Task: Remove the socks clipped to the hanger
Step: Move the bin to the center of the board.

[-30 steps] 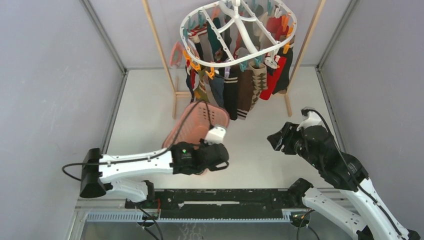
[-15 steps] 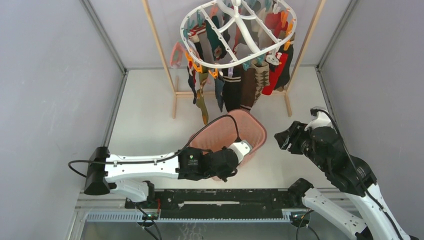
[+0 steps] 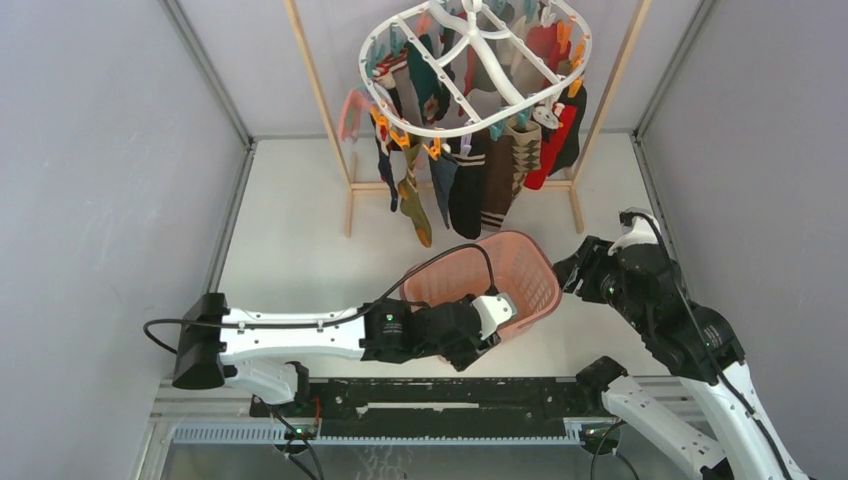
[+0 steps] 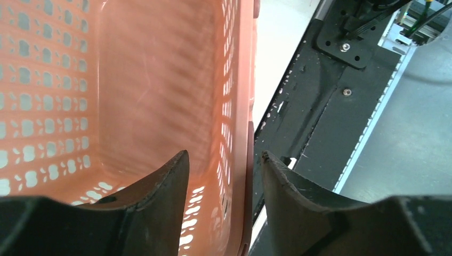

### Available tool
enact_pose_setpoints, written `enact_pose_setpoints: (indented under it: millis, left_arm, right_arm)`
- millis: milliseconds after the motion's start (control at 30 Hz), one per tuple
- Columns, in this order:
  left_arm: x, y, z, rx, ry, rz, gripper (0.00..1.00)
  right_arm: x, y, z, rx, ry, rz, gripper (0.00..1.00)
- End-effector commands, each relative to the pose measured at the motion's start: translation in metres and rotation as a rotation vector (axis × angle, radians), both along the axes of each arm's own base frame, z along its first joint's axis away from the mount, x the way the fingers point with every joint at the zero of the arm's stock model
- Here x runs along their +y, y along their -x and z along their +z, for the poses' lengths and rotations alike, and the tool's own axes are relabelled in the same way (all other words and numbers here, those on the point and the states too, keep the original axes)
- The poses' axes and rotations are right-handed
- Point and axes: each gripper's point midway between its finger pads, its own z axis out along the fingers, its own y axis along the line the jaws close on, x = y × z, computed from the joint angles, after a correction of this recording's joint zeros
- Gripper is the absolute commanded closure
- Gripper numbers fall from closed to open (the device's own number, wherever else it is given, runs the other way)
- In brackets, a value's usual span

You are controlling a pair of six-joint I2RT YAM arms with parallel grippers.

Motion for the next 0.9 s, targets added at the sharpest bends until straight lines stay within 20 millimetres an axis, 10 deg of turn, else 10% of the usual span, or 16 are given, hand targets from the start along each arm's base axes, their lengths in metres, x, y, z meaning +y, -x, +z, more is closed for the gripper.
enact_pose_setpoints:
  millis: [0, 500, 867]
  left_arm:
    - [0.004, -0.008, 0.007, -0.029, 0.041, 0.057, 0.41]
    - [0.083, -0.037, 0.058, -0.032, 0.187, 0.466, 0.19]
    - [0.147, -0.061, -0.008, 0.070, 0.145, 0.801, 0.33]
  right_arm:
    - [0.000, -0.013, 0.006, -0.025, 0.017, 0.001, 0.37]
    - [0.005, -0.093, -0.051, 0.178, 0.021, 0.000, 0.39]
    - [0.018, -0.084, -0.101, 0.281, 0.063, 0.024, 0.60]
